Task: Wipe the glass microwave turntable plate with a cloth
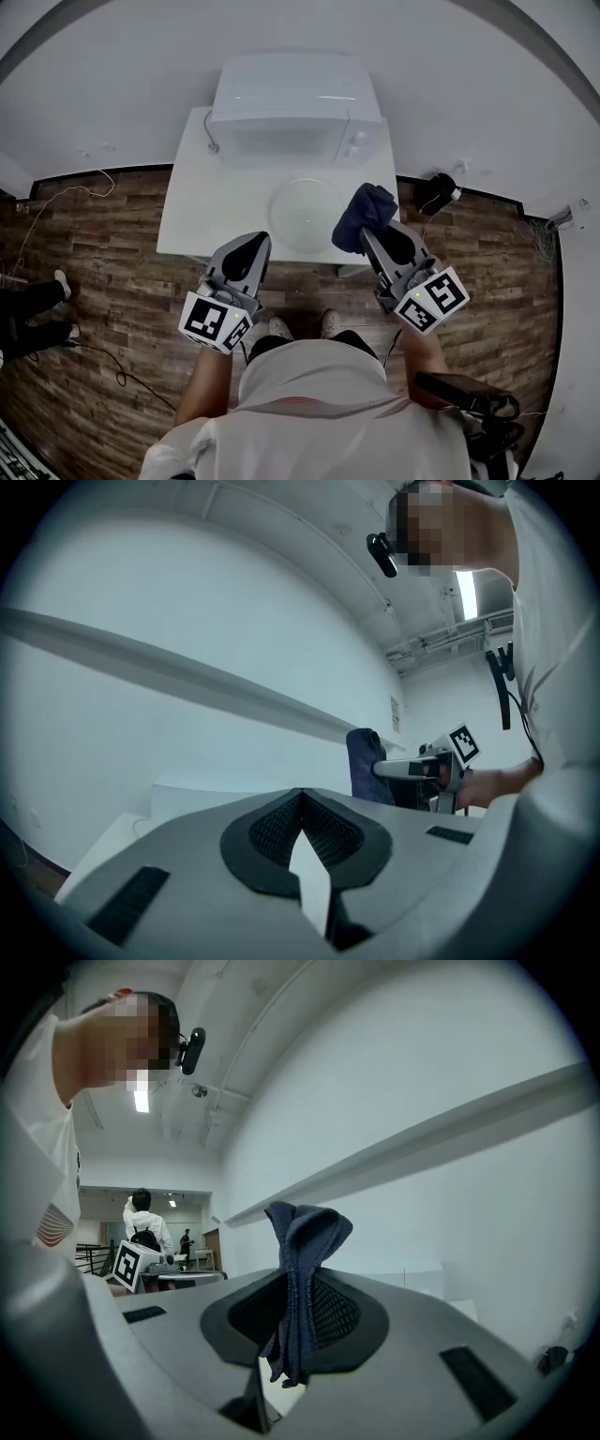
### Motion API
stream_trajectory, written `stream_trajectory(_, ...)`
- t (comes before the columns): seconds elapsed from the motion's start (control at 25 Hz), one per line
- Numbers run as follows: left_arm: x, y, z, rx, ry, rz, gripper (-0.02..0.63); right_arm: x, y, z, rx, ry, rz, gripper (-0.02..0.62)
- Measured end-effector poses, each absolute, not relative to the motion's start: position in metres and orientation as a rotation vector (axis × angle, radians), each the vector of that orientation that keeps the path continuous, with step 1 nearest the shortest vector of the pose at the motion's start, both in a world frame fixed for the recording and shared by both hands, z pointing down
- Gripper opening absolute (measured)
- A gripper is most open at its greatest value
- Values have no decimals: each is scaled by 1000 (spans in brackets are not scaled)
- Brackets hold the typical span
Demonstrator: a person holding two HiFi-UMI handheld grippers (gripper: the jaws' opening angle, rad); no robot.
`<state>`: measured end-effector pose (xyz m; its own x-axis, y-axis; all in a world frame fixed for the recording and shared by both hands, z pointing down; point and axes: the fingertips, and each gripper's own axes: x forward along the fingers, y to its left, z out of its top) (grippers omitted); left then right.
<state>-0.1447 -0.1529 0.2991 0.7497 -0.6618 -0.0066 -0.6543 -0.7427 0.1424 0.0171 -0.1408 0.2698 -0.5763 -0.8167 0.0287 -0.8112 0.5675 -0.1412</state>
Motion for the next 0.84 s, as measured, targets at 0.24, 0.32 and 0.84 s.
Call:
stream_trajectory(0.24,-123,-148,300,2806,-1091,-83,11,43,-131,283,-1443,2732,-255,61)
stream_trajectory(0.32,-115,-144,303,2802,-1087,-79,11,51,-128,289,-1461,2728,-273,61)
stream_trajectory(0.84,-94,-134,308,2784,-1089,-55,11,73,-127,301,-1485,2738,-312,61)
